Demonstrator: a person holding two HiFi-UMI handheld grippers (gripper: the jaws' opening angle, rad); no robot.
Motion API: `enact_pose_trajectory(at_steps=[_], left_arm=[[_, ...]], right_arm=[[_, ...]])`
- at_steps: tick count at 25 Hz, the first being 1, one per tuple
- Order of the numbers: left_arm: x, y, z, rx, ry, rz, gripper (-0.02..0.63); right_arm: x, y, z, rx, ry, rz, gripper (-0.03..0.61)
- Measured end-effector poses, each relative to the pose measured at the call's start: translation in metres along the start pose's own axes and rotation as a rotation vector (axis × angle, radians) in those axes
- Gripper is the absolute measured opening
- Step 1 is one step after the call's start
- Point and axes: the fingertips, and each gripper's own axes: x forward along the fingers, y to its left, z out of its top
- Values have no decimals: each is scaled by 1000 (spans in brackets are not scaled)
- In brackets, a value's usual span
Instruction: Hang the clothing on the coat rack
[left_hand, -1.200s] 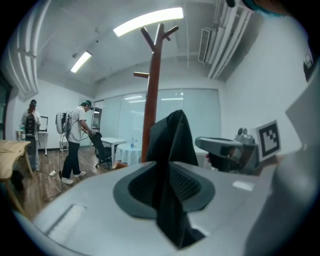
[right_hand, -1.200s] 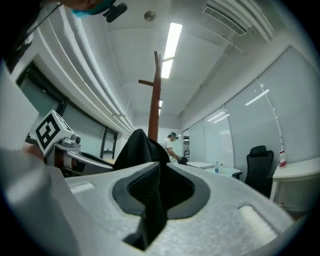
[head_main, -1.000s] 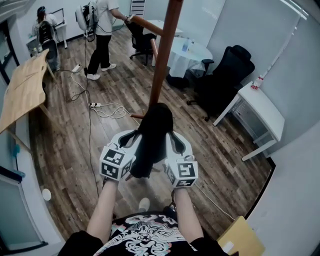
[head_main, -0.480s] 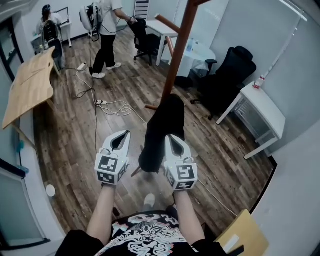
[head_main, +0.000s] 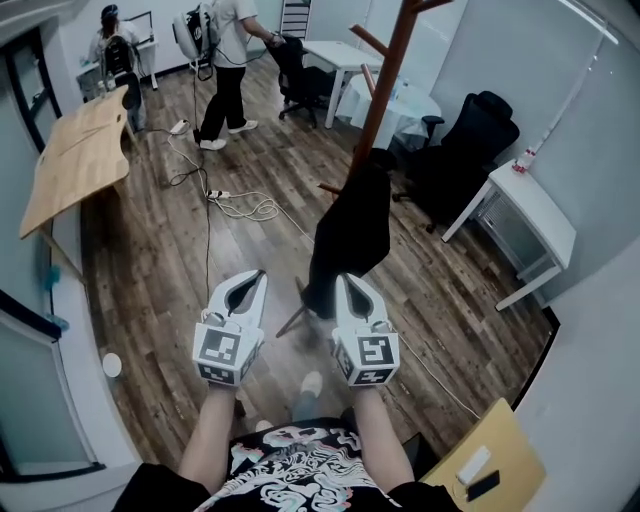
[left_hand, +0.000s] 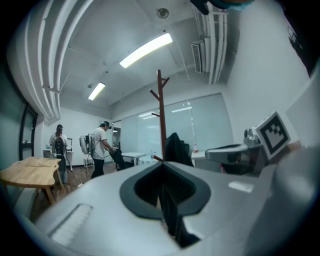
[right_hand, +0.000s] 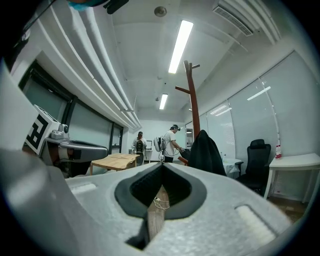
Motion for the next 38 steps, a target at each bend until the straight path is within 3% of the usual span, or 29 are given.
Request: enact_pose_trajectory(at_steps=[9, 17, 22, 29, 38], left_arm=[[-79, -23, -14, -12, -5, -6, -11], [-106, -53, 0, -53, -48, -55, -11], [-110, -55, 4, -72, -81, -86, -11], [-89, -77, -9, -87, -52, -87, -11], [-82, -81, -9, -63, -34, -100, -11]], right_arm=[[-81, 75, -12, 5, 1, 23, 0], [-118, 95, -8, -32, 7, 7, 0], [-118, 106, -16, -35, 32, -5, 0], [-115, 105, -17, -49, 23, 41, 0], [-113, 95, -24, -59, 35, 31, 0]])
